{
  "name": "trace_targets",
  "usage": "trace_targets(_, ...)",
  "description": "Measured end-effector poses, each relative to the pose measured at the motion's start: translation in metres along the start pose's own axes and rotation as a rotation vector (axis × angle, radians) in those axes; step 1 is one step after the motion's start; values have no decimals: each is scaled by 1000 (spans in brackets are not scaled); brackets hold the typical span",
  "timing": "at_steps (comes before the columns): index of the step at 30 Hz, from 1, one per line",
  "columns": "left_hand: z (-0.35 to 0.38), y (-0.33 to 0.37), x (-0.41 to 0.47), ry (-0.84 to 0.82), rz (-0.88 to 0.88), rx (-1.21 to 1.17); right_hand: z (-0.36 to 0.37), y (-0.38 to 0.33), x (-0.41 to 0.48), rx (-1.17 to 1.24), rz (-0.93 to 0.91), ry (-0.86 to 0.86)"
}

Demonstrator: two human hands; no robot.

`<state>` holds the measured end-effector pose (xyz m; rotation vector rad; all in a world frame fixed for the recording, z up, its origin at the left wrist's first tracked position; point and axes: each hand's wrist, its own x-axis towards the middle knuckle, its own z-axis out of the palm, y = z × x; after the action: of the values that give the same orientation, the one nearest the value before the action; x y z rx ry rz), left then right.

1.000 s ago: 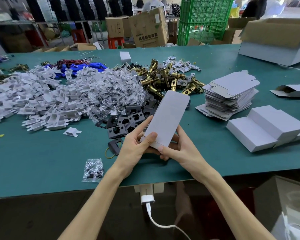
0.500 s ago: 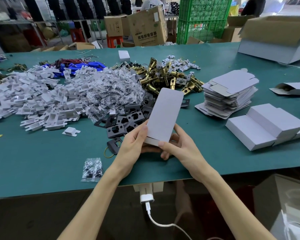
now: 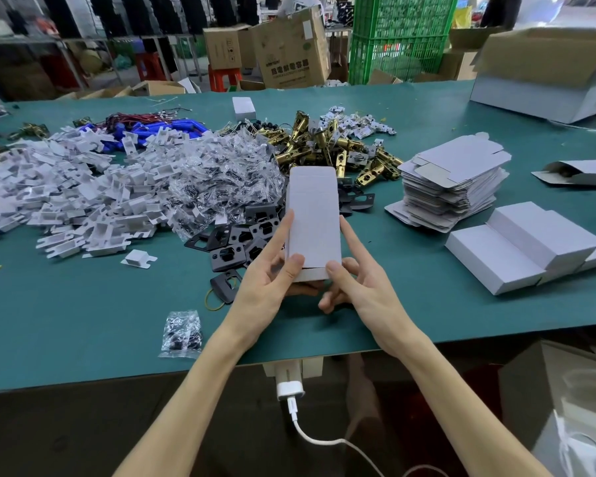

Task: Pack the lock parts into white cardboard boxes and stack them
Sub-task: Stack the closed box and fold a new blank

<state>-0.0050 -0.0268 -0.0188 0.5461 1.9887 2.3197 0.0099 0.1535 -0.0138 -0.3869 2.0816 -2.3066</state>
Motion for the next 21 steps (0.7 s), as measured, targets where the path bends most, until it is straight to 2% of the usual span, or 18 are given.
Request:
trace_targets(8,1,-2,-5,-78,-10,34,-1,0,-1,22,17,8)
trace_targets(16,-3,-5,-3,29,25,91,0,0,0,49,17,-33)
trace_targets(21,-2,-3,-2,38,8,64,-2,0,-1,54,-7,-37)
